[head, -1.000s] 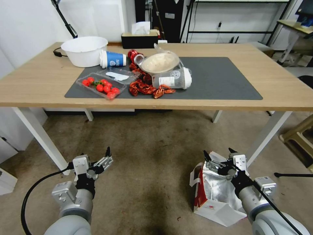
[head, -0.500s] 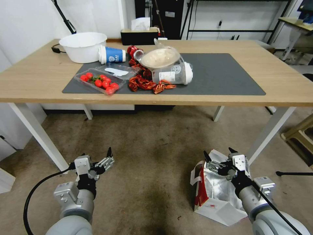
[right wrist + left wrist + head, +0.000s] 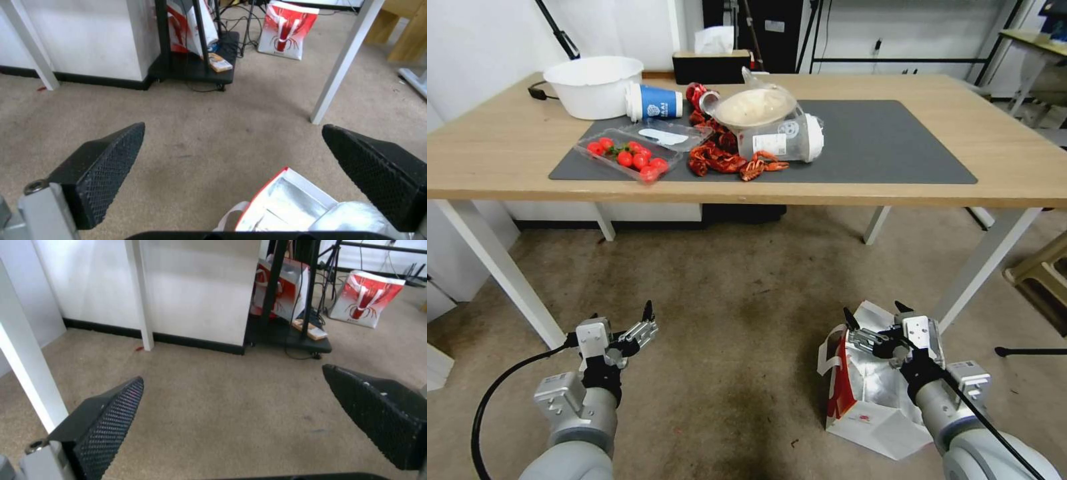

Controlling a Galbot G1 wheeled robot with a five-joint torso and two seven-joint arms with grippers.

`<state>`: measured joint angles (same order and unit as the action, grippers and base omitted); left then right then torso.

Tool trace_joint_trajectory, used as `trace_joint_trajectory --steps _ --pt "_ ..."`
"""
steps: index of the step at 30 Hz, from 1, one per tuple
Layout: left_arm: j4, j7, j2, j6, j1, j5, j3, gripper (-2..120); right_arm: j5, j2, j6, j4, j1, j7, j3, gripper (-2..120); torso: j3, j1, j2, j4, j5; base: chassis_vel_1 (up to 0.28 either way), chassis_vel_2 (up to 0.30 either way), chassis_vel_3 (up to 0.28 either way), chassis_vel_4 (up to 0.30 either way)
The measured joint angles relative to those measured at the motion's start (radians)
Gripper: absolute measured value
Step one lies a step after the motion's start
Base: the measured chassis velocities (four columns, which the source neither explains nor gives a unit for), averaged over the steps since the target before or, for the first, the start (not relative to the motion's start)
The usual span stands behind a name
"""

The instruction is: Pick up the food delivery bag from the floor and place it on the table.

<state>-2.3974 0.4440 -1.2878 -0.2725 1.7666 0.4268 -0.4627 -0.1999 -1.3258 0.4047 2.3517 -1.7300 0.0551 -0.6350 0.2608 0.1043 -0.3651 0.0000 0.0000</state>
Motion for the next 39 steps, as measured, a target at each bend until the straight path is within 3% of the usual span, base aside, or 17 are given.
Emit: trace_joint_trajectory --steps 16,19,39 --pt "-0.002 0.003 0.0 0.0 -0.002 0.002 0.001 100 -0.003 0.005 0.0 0.002 0.0 0.0 -0.003 100 -0.047 -0.021 0.068 0.0 0.0 0.0 0.0 0.0 0.0" --pt "0.003 0.002 0.0 0.0 -0.003 0.003 0.003 100 -0.003 0.001 0.001 0.005 -0.006 0.0 -0.006 100 -0.078 -0.034 0.111 0.0 0.0 0.0 0.0 0.0 0.0" --pt "0.014 0.0 0.0 -0.002 -0.009 0.0 0.007 100 -0.005 0.007 -0.001 -0.012 0.002 -0.001 -0.012 100 -0.159 -0.055 0.215 -0.0001 0.0 0.0 0.0 0.0 0.0"
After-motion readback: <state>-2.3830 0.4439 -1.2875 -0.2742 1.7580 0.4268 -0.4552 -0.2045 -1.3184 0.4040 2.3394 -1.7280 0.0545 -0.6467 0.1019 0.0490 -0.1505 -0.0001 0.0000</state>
